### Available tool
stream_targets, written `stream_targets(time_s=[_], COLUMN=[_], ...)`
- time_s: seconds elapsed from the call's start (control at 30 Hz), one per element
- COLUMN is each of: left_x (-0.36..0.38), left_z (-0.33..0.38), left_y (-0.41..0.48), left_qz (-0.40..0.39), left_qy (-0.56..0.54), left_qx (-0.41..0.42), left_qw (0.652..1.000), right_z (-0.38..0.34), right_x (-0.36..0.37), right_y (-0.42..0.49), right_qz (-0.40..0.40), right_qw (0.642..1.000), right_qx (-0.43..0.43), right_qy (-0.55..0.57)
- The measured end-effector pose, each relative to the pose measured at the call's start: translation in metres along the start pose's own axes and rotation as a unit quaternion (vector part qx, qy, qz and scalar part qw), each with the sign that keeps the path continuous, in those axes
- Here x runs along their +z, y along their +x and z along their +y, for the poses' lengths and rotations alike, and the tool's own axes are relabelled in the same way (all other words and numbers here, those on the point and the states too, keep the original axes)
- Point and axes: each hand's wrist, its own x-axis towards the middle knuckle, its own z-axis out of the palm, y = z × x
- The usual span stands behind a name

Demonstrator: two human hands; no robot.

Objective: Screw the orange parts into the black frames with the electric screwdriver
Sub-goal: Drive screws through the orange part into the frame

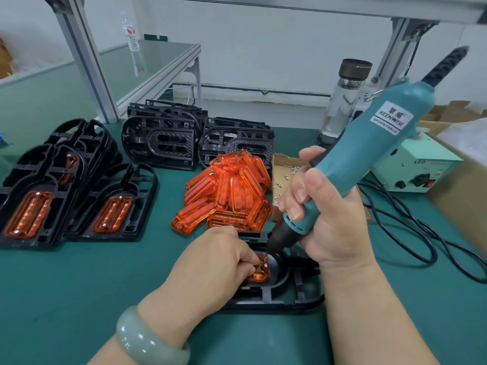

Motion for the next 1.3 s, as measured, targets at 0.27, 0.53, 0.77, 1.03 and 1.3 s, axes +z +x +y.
stream_targets(time_s=[0.27,0.53,0.77,1.03,1.3], left_x=[0.001,-0.004,-0.018,-0.023,-0.004], left_z=[-0.001,0.002,0.005,0.029,0.050], left_y=[-0.001,0.002,0.007,0.072,0.129], left_qz=[0.005,-0.025,-0.012,0.020,-0.106], left_qy=[0.005,0.042,0.060,0.030,0.131], left_qx=[-0.002,0.004,-0.009,0.044,0.059], left_qw=[1.000,0.999,0.998,0.998,0.984], right_z=[0.000,-0.004,-0.010,-0.007,-0.008], right_x=[-0.009,-0.027,-0.035,-0.032,-0.026], right_y=[-0.001,-0.001,0.000,0.001,0.002], right_qz=[0.071,0.155,0.166,0.188,0.180], right_qw=[0.997,0.987,0.984,0.976,0.973], right_qx=[-0.003,0.009,0.038,0.068,0.097], right_qy=[0.011,0.033,0.057,0.082,0.110])
